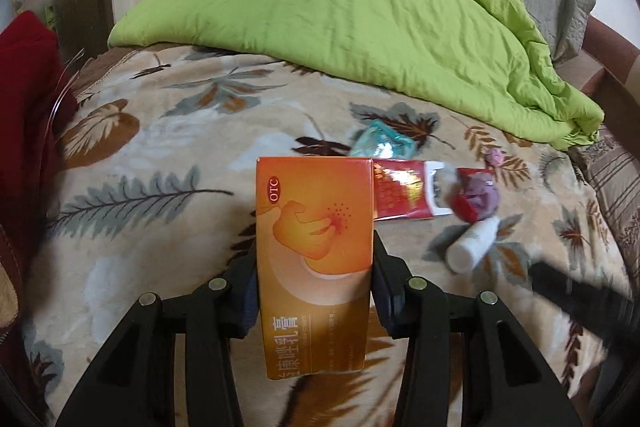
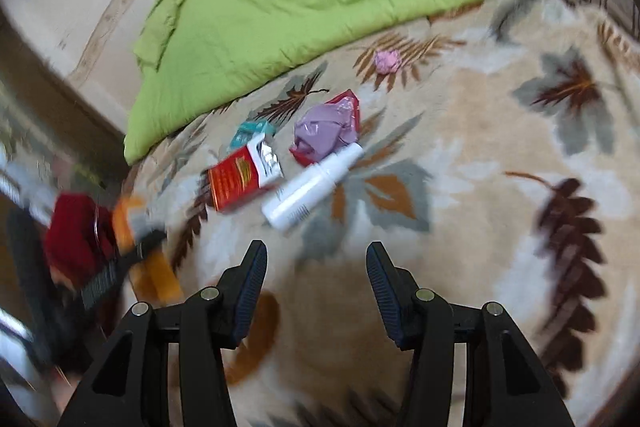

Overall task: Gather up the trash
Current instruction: 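Grasp the orange OTC box with the left tool while the right tool grasps the white spray bottle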

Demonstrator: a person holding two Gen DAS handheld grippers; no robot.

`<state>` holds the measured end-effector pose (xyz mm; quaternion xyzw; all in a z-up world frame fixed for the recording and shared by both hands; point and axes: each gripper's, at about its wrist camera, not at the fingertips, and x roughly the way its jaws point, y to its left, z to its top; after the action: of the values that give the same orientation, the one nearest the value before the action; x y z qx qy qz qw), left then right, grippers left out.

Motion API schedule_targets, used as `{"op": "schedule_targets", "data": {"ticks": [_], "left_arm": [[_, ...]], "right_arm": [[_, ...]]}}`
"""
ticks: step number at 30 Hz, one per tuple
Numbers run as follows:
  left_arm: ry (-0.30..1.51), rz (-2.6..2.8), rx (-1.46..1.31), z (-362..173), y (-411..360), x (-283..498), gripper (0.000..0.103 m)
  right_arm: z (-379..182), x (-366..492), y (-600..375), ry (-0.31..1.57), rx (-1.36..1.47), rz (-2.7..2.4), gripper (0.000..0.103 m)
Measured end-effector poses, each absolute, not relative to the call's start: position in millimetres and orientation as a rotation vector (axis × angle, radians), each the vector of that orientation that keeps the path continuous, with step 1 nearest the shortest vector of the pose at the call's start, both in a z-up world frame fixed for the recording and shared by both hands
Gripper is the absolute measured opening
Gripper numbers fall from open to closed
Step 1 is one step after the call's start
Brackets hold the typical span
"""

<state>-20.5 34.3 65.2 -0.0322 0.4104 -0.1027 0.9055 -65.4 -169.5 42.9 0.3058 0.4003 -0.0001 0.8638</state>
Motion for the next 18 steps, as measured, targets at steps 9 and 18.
{"op": "schedule_targets", "data": {"ticks": [9, 18], "left_arm": [[0.861, -0.225, -0.100, 55, 49, -9, 0.045], [0.861, -0.260, -0.075, 54, 39, -11, 0.045]], "right_arm": [[20, 23, -175, 0.995, 0.842, -0.110, 0.054], [17, 11, -153, 1.012, 0.599, -0.098, 0.040]]}}
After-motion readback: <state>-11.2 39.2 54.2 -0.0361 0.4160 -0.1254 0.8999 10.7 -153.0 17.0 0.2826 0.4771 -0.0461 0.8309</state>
